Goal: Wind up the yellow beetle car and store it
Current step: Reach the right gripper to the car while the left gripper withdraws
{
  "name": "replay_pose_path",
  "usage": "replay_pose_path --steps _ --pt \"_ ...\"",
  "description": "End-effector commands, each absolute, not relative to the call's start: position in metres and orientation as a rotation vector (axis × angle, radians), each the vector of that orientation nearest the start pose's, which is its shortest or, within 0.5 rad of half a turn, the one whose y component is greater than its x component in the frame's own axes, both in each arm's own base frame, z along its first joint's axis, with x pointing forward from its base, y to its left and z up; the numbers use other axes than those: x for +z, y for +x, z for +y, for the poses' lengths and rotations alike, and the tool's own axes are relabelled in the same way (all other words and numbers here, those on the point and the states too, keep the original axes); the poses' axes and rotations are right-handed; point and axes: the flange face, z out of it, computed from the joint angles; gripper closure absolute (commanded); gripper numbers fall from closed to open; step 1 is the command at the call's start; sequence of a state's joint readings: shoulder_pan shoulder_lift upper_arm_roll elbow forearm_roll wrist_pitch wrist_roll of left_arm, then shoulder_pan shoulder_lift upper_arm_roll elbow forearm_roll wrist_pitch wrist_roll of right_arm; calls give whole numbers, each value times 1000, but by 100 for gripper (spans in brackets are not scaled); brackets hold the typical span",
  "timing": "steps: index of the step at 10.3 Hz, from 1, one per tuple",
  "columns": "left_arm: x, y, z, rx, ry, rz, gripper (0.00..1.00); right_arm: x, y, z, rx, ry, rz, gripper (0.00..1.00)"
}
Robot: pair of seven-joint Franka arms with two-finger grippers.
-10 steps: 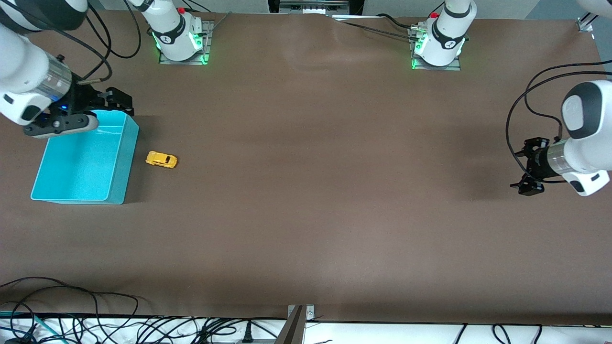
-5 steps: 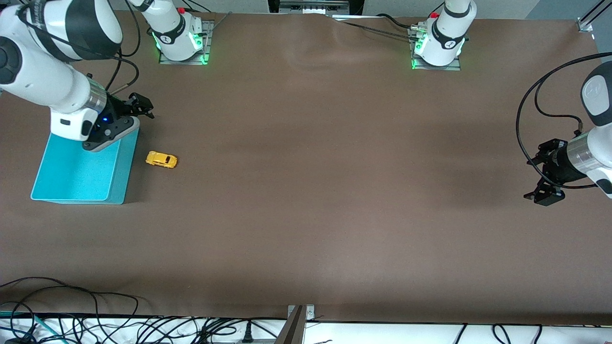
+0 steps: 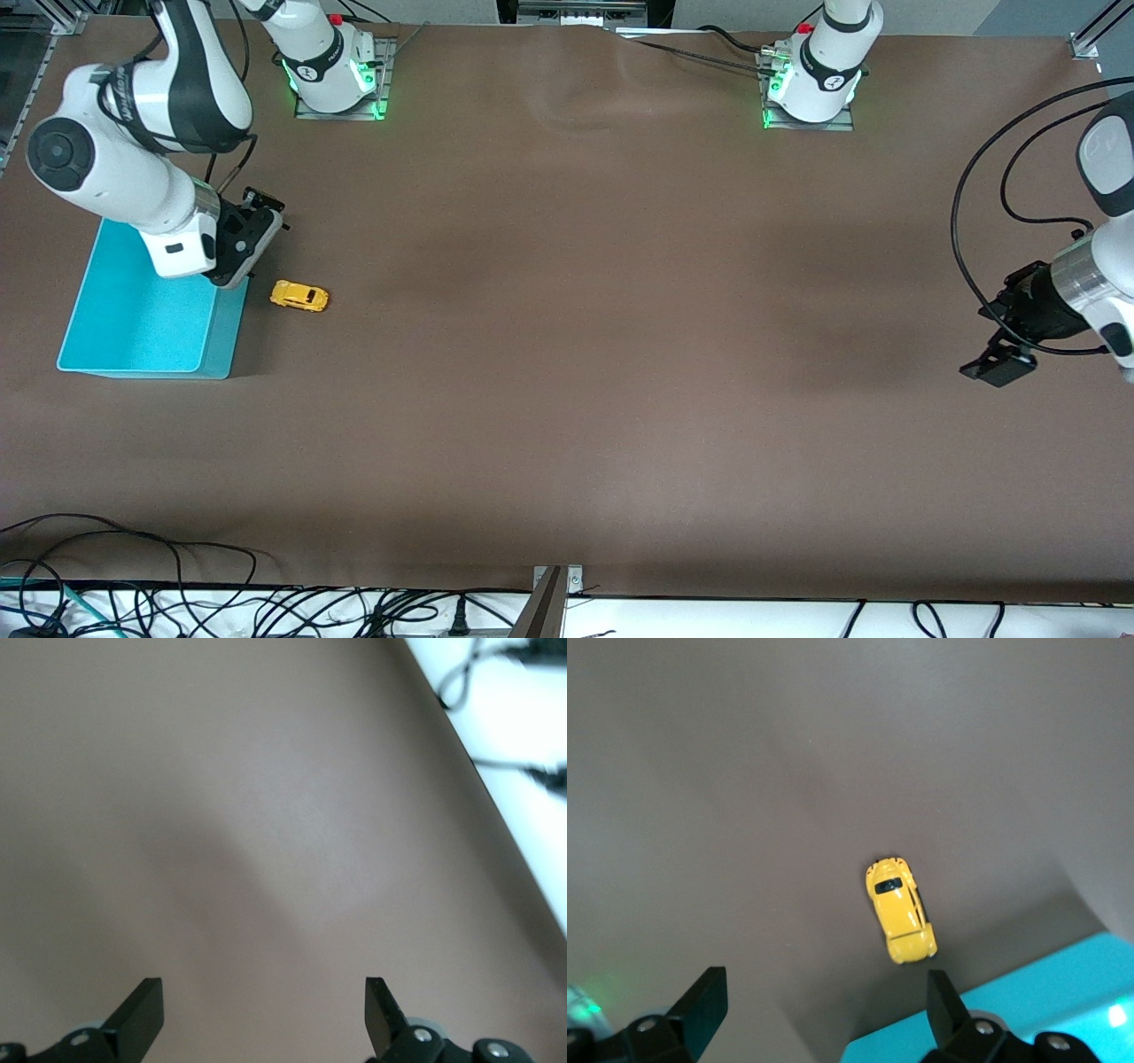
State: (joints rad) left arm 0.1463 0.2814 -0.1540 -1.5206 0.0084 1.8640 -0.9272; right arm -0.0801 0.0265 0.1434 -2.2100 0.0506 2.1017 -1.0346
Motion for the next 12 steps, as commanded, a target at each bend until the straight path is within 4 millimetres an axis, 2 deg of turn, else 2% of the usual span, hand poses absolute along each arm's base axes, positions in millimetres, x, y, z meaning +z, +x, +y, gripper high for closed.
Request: replay_pose_path --steps 1,3,4,6,8,12 --pt "514 652 6 -66 -3067 -932 0 324 520 20 105 -2495 -1722 0" --pt "510 652 4 -67 -3150 -542 0 293 526 5 73 -2399 -1847 0" --pt "511 652 3 -72 -3172 -418 0 280 528 1 52 -2371 -1892 0" --pt "506 649 -7 -31 -3180 -322 0 256 529 -5 39 -2308 -1961 0" --pt "503 643 1 44 -3182 -137 0 230 518 -9 38 -2310 -1955 0" --pt "489 642 7 94 -3179 -130 0 197 501 -8 23 -2320 -1949 0"
